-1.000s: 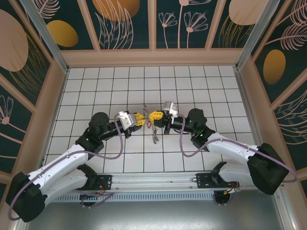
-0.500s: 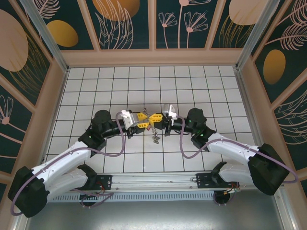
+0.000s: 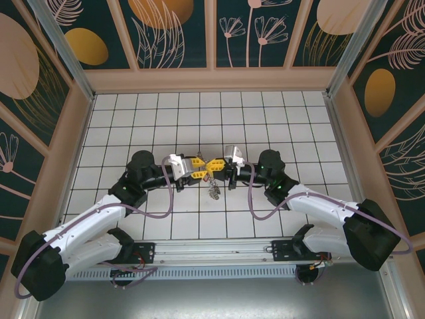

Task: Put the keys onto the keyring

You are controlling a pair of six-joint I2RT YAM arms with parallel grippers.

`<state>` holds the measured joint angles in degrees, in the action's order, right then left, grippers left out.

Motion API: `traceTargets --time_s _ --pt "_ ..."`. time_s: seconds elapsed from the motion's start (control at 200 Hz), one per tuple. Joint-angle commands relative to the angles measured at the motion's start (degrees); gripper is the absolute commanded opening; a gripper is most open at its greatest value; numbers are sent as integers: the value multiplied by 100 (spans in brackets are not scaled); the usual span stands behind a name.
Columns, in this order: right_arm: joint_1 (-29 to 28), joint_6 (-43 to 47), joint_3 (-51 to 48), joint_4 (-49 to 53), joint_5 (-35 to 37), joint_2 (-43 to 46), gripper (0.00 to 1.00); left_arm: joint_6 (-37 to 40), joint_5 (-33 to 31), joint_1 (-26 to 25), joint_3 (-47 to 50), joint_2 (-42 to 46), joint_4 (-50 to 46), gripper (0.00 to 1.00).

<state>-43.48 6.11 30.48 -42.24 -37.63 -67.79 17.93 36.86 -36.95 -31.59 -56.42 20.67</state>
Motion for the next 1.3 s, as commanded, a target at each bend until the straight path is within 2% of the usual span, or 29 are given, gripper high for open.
traceTargets --time_s 0.0,0.27,0.641,0.801,0.896,0.956,1.031,1.071,1.296 --pt "8 136 213 -149 -183 143 0 162 -22 45 -42 106 -165 29" --pt "22 93 222 -193 -185 128 0 232 4 132 60 28 -224 27" --pt "24 29 265 -289 -228 38 0 301 348 167 -113 -355 -253 25" --pt "24 65 289 -215 -245 34 0 389 444 170 -215 -422 -250 9" --pt "24 159 301 -73 -237 45 0 461 408 169 -264 -381 -296 6" --pt "24 222 305 7 -246 49 0 491 434 177 -285 -348 -344 7" --pt "24 263 309 60 -246 60 0 509 473 174 -295 -315 -414 20" --pt "20 270 313 58 -245 53 0 546 507 172 -296 -278 -463 23" --pt "24 313 344 91 -279 17 0 740 514 174 -328 -143 -838 26"
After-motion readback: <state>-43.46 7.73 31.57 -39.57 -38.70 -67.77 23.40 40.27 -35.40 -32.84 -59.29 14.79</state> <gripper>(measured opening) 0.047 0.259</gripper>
